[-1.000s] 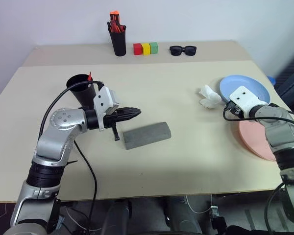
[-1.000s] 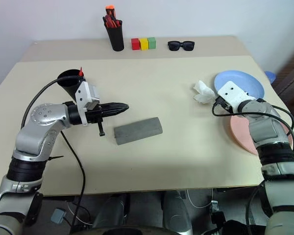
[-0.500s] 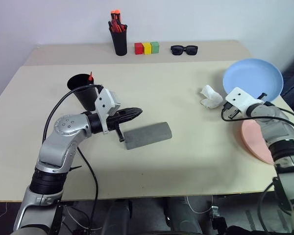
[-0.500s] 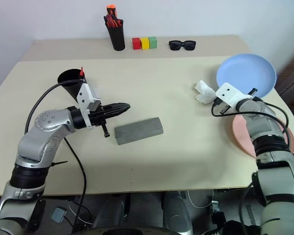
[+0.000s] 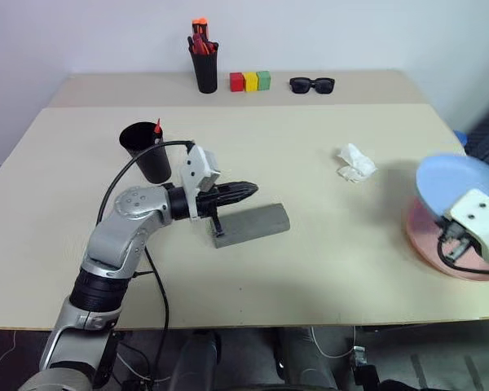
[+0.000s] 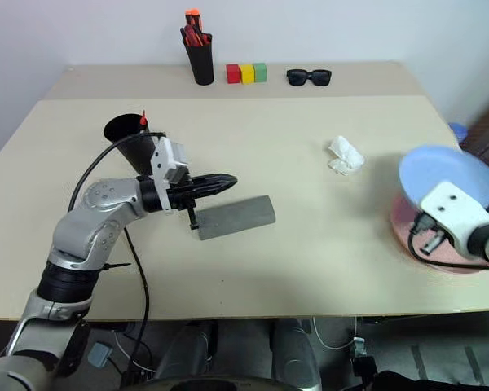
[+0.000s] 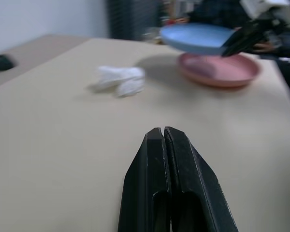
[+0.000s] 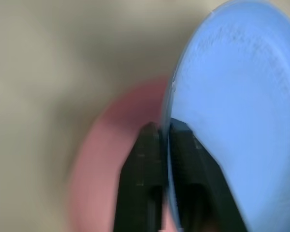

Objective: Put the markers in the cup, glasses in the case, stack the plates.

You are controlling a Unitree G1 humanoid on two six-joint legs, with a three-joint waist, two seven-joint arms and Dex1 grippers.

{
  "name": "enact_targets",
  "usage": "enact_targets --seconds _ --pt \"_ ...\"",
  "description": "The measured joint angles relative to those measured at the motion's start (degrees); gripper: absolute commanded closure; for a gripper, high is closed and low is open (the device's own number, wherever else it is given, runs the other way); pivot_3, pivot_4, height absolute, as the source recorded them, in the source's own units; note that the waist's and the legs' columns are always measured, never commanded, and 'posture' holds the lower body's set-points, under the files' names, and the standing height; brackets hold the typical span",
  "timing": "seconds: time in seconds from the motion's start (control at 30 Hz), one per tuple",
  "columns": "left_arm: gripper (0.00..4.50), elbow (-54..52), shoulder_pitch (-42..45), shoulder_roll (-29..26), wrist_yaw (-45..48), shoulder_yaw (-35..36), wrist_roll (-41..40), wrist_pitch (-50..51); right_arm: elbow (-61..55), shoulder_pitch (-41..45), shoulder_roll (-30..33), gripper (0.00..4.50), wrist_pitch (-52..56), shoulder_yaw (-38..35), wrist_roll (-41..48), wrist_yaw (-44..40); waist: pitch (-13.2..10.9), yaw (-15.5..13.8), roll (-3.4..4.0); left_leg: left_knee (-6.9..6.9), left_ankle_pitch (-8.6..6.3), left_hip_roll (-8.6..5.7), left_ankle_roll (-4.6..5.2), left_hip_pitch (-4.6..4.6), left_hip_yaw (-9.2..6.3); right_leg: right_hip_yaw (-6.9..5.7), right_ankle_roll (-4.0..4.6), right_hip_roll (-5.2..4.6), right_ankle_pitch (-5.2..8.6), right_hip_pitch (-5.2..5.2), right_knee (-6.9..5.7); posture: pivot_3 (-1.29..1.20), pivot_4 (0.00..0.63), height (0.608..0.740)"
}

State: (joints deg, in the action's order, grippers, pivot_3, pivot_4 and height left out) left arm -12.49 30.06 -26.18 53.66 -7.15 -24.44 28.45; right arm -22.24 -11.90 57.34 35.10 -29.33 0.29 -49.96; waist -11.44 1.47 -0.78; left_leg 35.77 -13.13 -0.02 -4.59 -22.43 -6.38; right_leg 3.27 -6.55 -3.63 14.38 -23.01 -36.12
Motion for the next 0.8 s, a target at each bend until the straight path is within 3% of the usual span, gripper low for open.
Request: enact_targets --seconds 0.1,0.27,0.37,0.53,0.7,0.8 --pt "4.5 0.12 0.91 0.51 0.57 -0.9 -0.02 0.04 -2.4 -1.06 -0.35 1.51 0.79 -0.07 0.03 0.24 0.01 0.52 0.01 0.12 0.0 0.01 0.0 0.04 0.0 -0.01 -0.03 0.01 0.02 0.06 -0.02 0.0 0.15 0.74" --pt "4.5 0.4 1.27 0.86 -0.19 -0.9 -0.02 0.03 -1.16 9.97 -1.57 1.51 -0.65 5.06 1.08 3.67 0.0 1.12 0.0 0.15 0.0 0.03 0.0 0.05 -0.02 -0.02 -0.01 0.02 -0.03 0.1 -0.02 0.0 0.15 0.74" --pt "4.5 0.14 0.02 0.43 -1.07 -0.5 0.03 0.01 4.68 20.26 -5.96 1.51 -2.79 12.37 0.86 6.77 0.0 1.11 -0.03 0.15 0.0 0.04 0.0 0.02 -0.03 -0.01 0.05 0.02 -0.07 0.1 -0.01 0.0 0.15 0.74" --pt "4.5 -1.93 -3.76 -0.98 -4.37 1.72 0.12 0.06 34.55 42.01 -18.9 1.51 -11.84 27.14 -6.15 17.35 -0.07 1.48 -0.02 0.11 0.0 0.04 0.0 0.0 0.0 0.02 0.07 0.02 -0.11 0.01 -0.04 0.0 0.15 0.74" --pt "4.5 -3.91 -6.58 -2.09 -7.4 4.36 0.09 0.15 56.29 52.46 -23.97 1.51 -21.84 31.1 -8.12 22.27 -0.07 0.62 -0.01 -0.2 0.0 0.01 0.0 -0.14 -0.05 -0.02 -0.19 -0.01 -0.19 -0.18 0.01 0.0 0.15 0.74" --pt "4.5 -5.89 -8.13 -2.01 -8.94 4.7 0.03 0.53 64.95 56.48 -24.55 2.42 -26.53 32.31 -9.46 24.55 -0.07 0.7 -0.01 -0.32 0.0 0.0 0.0 -0.12 -0.05 -0.02 -0.2 -0.03 -0.19 -0.2 0.04 0.0 0.15 0.74"
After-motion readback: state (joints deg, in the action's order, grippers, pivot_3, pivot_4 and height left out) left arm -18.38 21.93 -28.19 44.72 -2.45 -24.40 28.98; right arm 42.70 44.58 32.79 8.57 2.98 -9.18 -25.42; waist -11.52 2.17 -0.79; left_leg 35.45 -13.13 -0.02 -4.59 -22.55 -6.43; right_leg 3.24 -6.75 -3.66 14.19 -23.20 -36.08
